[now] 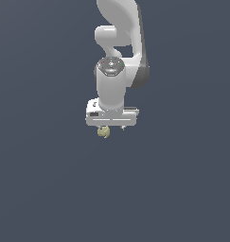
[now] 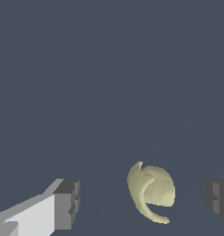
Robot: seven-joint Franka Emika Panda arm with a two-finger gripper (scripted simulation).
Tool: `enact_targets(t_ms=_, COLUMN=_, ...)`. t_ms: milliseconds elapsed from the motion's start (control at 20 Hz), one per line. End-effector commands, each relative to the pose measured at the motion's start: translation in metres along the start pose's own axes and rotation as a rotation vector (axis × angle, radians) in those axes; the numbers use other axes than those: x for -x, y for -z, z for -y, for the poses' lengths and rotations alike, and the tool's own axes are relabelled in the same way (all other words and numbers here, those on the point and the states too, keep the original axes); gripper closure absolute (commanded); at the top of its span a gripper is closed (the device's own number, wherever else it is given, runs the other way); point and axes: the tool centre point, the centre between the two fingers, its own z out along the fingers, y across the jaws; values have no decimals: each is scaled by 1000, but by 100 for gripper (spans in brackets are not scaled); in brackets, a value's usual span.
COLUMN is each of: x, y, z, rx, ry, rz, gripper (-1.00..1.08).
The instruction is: Pick up the object and move it to a goal position.
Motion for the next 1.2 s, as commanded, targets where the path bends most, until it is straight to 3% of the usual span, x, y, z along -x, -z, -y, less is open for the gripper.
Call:
enact_targets(t_ms=0, x=6, y=-8, z=-4, rx=-3, ry=-16, rz=-1, gripper=-92)
enact_targets(t_ms=700, x=61, y=-66, z=-36, rx=-18, ry=-154, rz=-14, gripper=-92)
enact_targets(t_ms=1150, x=69, y=-73, z=-40, rx=-19, ry=-174, rz=-15, gripper=-92)
